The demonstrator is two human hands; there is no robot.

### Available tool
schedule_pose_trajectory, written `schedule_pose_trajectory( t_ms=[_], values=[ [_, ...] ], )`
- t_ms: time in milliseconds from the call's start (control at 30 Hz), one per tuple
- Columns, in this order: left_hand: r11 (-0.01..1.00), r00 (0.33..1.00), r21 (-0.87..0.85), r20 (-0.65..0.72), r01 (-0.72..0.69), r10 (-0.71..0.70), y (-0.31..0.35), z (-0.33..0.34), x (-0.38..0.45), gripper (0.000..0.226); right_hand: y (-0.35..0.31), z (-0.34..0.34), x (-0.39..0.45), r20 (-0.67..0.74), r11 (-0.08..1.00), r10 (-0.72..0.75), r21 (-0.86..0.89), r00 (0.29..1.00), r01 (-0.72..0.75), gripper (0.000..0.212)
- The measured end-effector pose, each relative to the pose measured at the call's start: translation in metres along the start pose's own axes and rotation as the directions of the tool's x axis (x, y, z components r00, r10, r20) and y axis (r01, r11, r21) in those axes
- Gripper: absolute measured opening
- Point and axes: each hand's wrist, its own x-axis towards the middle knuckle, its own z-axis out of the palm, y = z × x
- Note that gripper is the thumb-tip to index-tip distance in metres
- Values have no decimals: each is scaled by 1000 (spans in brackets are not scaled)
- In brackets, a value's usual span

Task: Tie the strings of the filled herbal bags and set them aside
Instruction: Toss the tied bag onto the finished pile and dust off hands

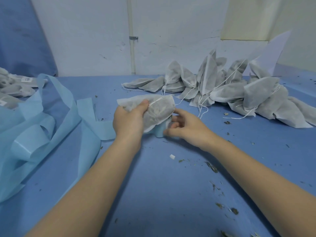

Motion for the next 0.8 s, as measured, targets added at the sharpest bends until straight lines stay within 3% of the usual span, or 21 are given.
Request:
schedule_pose_trajectory(
  t_ms=[233,433,633,800],
  values=[
    [998,1000,-50,4,24,-24,0,0,-1,42,4,-3,-9,-133,998,-32,48,991,39,32],
    [999,1000,-29,-5,20,-20,-2,0,0,43,3,0,-8,-260,998,-42,32,965,52,30],
    [1000,1000,-5,-26,1,-1,-4,1,2,45,-1,1,-11,-245,999,-49,-6,968,49,38],
    [1000,1000,1,-15,-2,2,-4,1,-1,44,-2,5,-12,-305,999,-36,7,952,40,25]
  ],
)
